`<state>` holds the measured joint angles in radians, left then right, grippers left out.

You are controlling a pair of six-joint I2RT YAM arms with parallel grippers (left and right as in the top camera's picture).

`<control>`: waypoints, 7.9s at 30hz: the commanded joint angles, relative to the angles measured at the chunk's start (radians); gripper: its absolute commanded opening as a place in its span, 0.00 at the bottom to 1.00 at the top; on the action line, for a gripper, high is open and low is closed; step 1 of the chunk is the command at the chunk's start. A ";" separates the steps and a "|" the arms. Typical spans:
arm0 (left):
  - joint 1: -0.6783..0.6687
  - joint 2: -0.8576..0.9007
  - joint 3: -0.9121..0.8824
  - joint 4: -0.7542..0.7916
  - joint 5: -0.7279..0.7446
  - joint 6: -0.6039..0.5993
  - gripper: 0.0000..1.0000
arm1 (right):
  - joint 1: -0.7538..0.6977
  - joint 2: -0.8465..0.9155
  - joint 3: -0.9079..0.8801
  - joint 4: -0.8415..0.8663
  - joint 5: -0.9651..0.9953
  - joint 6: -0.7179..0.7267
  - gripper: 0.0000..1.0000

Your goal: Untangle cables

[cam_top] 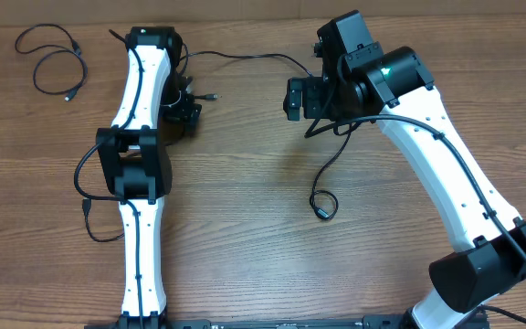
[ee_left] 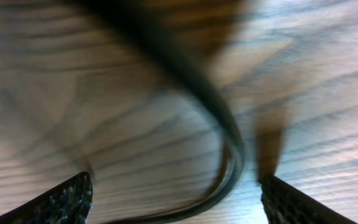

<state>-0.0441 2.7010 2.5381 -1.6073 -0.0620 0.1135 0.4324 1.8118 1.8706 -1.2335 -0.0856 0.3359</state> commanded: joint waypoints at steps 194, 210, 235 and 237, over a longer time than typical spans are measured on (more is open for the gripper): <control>-0.328 -0.376 0.200 0.181 0.455 -0.164 1.00 | -0.299 -0.288 0.283 0.432 -0.927 0.161 0.04; -0.329 -0.376 0.200 0.328 0.322 0.022 0.88 | -0.299 -0.284 0.283 0.387 -0.927 0.135 0.04; -0.184 -0.367 0.198 0.016 -0.322 -0.496 0.04 | -0.299 -0.284 0.283 0.145 -0.100 0.132 0.04; -0.142 -0.367 0.198 -0.015 -0.294 -0.554 0.04 | -0.299 -0.284 0.283 0.123 -0.045 0.132 0.04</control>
<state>-0.2379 2.3230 2.7399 -1.5990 -0.2916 -0.2813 0.1379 1.5307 2.1464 -1.1007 -0.3019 0.4709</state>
